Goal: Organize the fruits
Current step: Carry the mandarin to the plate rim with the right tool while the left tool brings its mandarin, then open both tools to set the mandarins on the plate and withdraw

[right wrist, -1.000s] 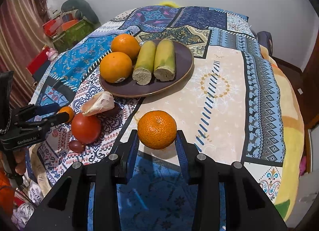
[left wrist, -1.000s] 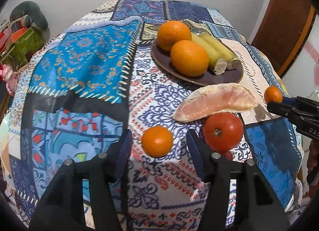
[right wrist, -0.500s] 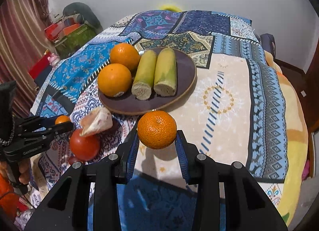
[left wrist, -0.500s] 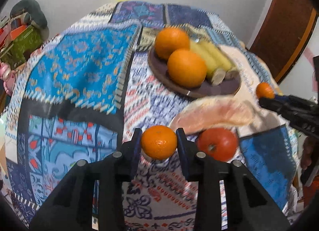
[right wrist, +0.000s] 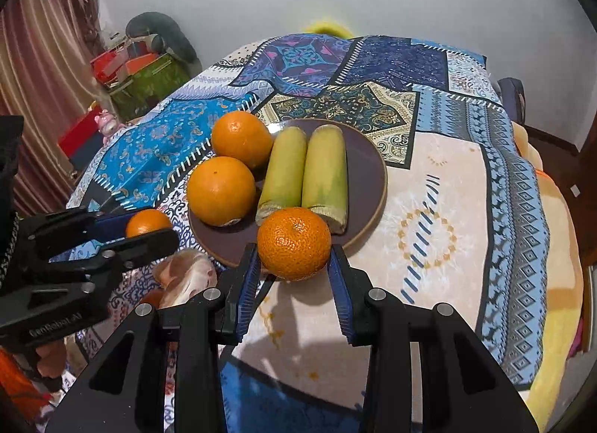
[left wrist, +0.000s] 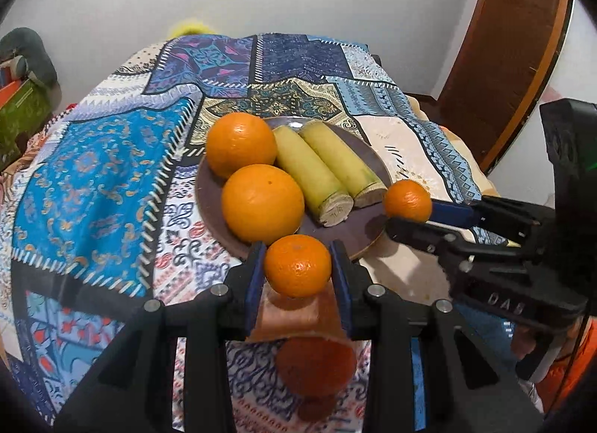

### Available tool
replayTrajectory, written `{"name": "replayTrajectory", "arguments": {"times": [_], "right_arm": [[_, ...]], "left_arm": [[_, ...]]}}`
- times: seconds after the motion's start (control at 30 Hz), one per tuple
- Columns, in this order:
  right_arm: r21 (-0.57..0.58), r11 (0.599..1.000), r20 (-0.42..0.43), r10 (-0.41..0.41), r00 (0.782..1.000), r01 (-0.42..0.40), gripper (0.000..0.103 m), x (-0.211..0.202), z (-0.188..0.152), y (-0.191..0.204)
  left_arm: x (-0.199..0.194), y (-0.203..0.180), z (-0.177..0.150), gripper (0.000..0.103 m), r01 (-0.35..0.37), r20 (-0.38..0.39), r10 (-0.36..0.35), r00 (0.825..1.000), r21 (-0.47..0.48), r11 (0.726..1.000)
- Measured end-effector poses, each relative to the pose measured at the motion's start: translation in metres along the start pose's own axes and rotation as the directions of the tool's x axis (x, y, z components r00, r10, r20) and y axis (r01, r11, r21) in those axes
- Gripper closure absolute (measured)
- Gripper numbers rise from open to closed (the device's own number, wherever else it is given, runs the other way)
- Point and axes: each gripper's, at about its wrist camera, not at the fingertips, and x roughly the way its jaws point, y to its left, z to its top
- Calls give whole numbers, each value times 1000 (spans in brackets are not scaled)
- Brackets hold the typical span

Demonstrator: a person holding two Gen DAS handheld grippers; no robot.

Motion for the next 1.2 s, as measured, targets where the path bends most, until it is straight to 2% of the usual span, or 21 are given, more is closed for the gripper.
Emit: {"name": "replayTrajectory", "arguments": {"times": [0.33,0.5,0.7,0.8,1.07,1.2], "right_arm": [[-8,1000,-33,12,999,-13,69,23,2,-6],[-25,1000,-28,13,1000,-14,69,24,4,-6],[-23,1000,-29,15,999,-16,67,25,4,-9],[-17,1000,-25,17,1000,-17,61,22,4,-9],[-15,1000,5,9,1000,-9,61,0,5,-3],[-21,1000,23,-2,1000,3,61,-15,3,5]], "left_arm": [[26,-7,9,69,10,-17,-10,1000,14,1000],[27,-10,8,69,-1,-2,1,1000,29,1000],[25,-7,9,64,5,-4,-5,1000,9,1000],[19,-6,8,64,-1,1,1,1000,12,1000],[-18,1,2,64,-34,46,33,998,19,999],[-37,9,-6,55,-49,60,49,997,3,999]]}}
